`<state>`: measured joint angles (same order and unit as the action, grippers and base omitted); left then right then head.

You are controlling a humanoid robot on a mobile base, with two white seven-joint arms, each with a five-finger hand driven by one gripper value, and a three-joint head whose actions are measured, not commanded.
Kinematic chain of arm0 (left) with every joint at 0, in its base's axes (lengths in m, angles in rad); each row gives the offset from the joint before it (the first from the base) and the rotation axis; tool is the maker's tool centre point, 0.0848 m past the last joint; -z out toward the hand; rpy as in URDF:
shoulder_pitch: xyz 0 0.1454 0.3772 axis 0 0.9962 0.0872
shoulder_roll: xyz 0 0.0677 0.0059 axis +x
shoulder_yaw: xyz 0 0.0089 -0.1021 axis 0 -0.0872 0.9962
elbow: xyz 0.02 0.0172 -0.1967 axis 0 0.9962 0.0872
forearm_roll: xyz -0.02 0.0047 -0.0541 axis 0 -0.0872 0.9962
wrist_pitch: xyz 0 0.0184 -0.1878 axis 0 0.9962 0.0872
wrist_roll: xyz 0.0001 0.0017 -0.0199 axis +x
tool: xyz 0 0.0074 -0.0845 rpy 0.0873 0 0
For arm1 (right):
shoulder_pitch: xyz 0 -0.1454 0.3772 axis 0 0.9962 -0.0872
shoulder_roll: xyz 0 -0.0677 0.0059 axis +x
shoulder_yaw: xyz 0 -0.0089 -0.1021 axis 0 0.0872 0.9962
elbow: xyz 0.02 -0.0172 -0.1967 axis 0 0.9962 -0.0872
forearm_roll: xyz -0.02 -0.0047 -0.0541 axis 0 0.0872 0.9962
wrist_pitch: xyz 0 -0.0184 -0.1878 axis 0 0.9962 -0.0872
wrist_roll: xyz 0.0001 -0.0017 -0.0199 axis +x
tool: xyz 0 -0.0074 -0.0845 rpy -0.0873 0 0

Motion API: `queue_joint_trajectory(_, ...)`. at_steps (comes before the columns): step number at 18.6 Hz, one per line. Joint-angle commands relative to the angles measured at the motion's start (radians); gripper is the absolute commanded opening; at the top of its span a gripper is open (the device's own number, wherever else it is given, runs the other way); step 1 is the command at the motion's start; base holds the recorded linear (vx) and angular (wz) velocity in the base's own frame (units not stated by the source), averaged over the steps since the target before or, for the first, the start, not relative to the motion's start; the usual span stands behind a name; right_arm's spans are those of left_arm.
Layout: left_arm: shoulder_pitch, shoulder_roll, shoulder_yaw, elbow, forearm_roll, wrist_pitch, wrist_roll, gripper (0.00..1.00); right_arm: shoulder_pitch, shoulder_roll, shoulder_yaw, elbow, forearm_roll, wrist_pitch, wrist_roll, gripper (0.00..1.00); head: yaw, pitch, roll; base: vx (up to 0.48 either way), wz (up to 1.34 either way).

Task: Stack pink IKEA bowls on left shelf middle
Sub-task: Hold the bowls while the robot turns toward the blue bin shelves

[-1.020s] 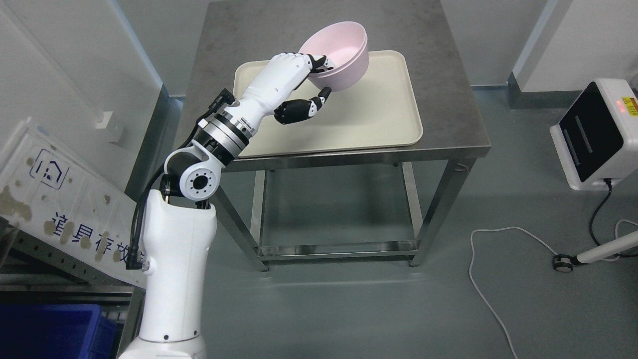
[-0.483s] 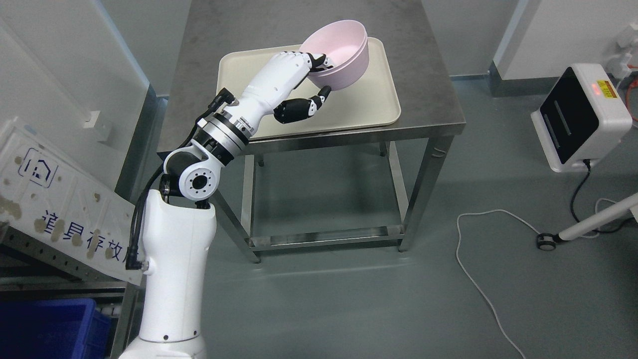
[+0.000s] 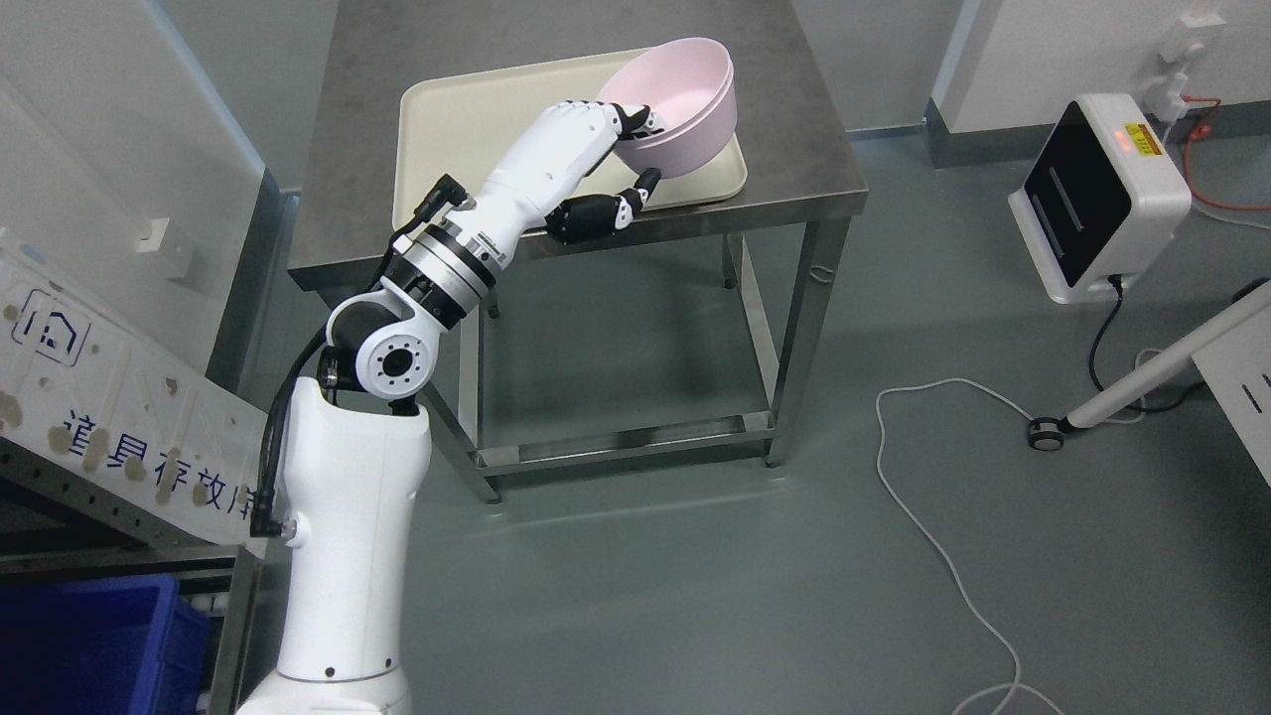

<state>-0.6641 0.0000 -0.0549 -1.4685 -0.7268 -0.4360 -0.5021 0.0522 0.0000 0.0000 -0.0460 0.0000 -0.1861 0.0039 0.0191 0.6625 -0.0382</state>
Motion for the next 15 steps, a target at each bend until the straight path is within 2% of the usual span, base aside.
queue_joint_trajectory(1, 0.0, 0.017, -0.002, -0.001, 0.007, 0.0, 0.0, 0.03, 0.0, -0.017, -0.011, 0.0, 0.008, 0.001, -0.001, 1.0, 0.0, 0.0, 0.0, -0.154, -0.06)
queue_joint_trajectory(15, -0.014, 0.017, -0.003, -0.001, 0.02, 0.01, 0.005, 0.03, 0.0, -0.017, -0.009, 0.0, 0.008, 0.001, -0.001, 1.0, 0.0, 0.0, 0.0, -0.208, 0.03)
